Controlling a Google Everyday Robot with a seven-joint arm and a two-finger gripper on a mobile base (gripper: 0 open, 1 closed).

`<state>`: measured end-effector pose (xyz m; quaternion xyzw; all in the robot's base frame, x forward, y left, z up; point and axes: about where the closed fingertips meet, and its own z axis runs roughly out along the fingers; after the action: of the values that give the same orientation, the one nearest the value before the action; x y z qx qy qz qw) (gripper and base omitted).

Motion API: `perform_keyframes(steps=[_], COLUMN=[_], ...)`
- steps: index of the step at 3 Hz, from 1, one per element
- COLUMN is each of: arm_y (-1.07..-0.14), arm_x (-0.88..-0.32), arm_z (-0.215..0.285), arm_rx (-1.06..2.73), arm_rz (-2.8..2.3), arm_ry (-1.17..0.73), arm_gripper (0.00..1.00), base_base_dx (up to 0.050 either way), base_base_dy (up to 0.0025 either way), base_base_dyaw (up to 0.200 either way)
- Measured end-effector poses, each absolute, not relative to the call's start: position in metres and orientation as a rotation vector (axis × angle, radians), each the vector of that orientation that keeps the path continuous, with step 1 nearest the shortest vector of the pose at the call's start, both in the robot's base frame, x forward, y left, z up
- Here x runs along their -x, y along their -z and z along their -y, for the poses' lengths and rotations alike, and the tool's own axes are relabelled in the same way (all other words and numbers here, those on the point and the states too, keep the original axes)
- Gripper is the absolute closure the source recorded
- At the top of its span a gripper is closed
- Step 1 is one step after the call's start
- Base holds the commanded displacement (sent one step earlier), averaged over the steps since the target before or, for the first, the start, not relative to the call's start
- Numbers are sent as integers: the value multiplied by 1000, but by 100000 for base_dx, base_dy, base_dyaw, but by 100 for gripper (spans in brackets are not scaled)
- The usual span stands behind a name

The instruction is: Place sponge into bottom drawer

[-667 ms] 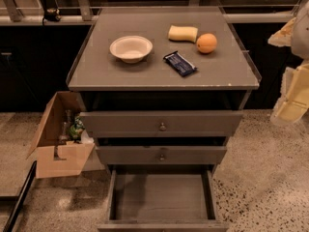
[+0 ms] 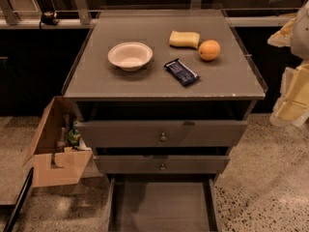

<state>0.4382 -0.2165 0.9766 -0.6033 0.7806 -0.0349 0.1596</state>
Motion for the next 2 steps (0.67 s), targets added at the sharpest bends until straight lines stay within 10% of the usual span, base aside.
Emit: perform_keyframes(steps=[2], arm_y=[-992], arm_x=[-466], arm_z=[211], arm_rx=[1673], arm_rz=[-2015], arm_ry=[-15], arm_gripper=[0], base_base_dx=[0], base_base_dy=[0], base_base_dyaw=[0])
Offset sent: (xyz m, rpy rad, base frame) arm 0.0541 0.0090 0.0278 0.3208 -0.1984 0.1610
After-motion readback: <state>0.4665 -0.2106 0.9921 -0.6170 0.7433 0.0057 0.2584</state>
